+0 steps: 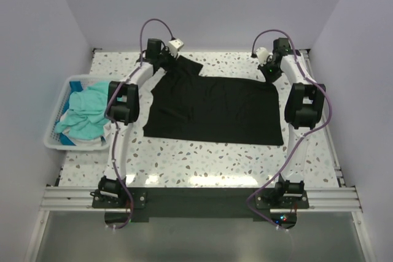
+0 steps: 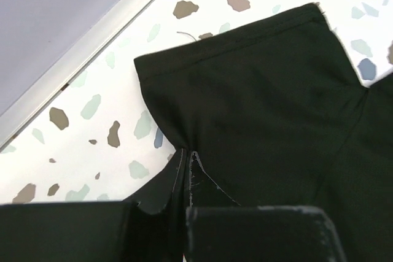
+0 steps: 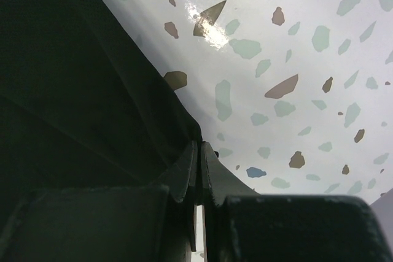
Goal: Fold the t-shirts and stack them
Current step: Fold the tshirt
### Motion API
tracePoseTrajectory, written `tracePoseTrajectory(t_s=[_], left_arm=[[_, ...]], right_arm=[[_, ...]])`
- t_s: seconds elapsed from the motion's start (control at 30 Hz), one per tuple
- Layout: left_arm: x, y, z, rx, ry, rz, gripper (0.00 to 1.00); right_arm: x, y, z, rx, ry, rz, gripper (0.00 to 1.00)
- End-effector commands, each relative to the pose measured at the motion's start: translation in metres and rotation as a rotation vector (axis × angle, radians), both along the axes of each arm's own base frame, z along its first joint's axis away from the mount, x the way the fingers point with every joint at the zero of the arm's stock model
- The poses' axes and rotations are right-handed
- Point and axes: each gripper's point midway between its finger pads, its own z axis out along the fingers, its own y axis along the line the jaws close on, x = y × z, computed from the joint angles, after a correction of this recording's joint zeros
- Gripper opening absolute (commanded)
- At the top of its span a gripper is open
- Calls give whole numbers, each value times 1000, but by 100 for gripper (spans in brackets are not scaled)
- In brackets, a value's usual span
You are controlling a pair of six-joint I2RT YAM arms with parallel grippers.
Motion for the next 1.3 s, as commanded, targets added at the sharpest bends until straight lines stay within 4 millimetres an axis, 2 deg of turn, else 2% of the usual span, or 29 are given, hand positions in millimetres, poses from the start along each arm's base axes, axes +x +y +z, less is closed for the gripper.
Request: tracePoseTrajectory(t_s=[0.0,0.03,0.13,0.17,0.2,0.27,0.33,0.5,0.53,0.57,0.63,0.7,0.77,0.8,0.83,0.87,0.9,0.93,1.2,1.23,1.27], left_arm=[[11,3,105,-50,-232,-11,0],[9,4,131,-56,-290,-17,0],[-6,3,129,-48,-284,-46,0],[-11,3,141,-52,-296,-53,0],[-18,4,132,-49,-274,-60,0],[-20,5,150,-39,-336,-71,0],[-30,7,150,-19,-339,-89,0],[-53,13,145,20,-334,-117,0],[-58,14,152,33,-355,-128,0],[-65,16,141,42,-334,-129,0],[-74,18,145,53,-342,-132,0],[-84,21,134,65,-320,-134,0],[-92,23,140,74,-333,-136,0],[-98,24,134,80,-320,-142,0],[-104,25,138,84,-322,-146,0],[-109,26,137,88,-318,-151,0],[-117,27,126,97,-296,-159,0],[-123,29,133,101,-309,-160,0],[-161,43,109,167,-243,-153,0],[-170,46,98,175,-195,-151,0],[-172,48,96,177,-186,-144,0]], right_arm=[[0,-1,30,-17,-44,28,0],[-3,-2,30,-18,-40,33,0],[-6,0,37,-15,-52,42,0],[-7,0,39,-15,-54,49,0],[-8,0,41,-14,-56,49,0],[-12,1,43,-14,-57,54,0],[-17,1,42,-11,-48,57,0],[-30,3,55,-13,-61,94,0],[-35,2,51,-13,-48,99,0],[-37,2,60,-21,-65,115,0],[-47,1,56,-28,-53,130,0],[-53,1,61,-41,-59,156,0],[-65,0,53,-51,-33,177,0],[-67,0,57,-54,-41,183,0],[-73,0,49,-56,-22,188,0],[-75,-1,49,-62,-24,190,0],[-77,-2,48,-67,-22,193,0],[-80,-2,47,-69,-18,197,0],[-83,-2,40,-81,-21,213,0],[-82,-3,39,-83,-23,214,0],[-80,-4,37,-86,-23,217,0]])
